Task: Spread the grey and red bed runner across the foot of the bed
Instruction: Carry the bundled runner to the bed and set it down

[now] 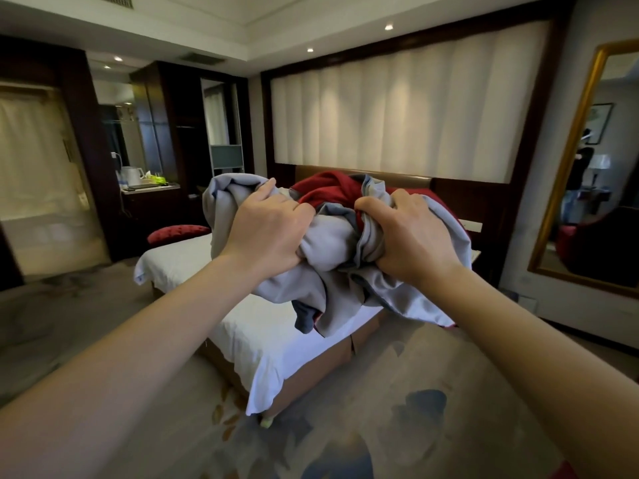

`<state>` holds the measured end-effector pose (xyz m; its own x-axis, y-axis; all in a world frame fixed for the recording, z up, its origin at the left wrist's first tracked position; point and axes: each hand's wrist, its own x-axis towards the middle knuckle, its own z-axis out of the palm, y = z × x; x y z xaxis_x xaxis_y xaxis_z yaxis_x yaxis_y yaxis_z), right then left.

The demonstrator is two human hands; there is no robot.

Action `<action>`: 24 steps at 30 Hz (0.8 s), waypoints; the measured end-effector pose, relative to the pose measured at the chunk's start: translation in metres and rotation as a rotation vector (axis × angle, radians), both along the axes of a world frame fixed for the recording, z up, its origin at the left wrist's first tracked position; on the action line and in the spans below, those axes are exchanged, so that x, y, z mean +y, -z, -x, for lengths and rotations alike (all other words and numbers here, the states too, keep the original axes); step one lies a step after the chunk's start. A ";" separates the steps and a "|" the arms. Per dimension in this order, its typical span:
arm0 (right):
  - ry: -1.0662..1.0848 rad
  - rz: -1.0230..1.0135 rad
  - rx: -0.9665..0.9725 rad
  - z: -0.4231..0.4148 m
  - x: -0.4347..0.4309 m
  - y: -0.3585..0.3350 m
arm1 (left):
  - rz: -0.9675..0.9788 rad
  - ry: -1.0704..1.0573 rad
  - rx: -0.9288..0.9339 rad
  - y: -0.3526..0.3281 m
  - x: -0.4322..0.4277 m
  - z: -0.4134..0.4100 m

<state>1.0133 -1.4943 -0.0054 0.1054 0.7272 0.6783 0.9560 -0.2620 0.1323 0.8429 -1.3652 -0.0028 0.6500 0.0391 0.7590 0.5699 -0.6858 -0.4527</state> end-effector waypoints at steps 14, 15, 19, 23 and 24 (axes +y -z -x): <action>-0.110 -0.042 -0.015 0.044 0.117 0.006 | 0.052 -0.117 0.039 0.003 0.101 0.057; -0.122 -0.037 -0.016 0.044 0.126 0.007 | 0.057 -0.130 0.041 0.005 0.109 0.058; -0.147 -0.001 -0.030 0.041 0.166 0.009 | 0.070 -0.164 0.027 0.008 0.142 0.059; -0.189 0.013 -0.027 0.028 0.210 0.012 | 0.074 -0.195 0.028 0.014 0.179 0.049; -0.201 0.009 -0.031 0.024 0.222 0.012 | 0.073 -0.204 0.021 0.015 0.188 0.047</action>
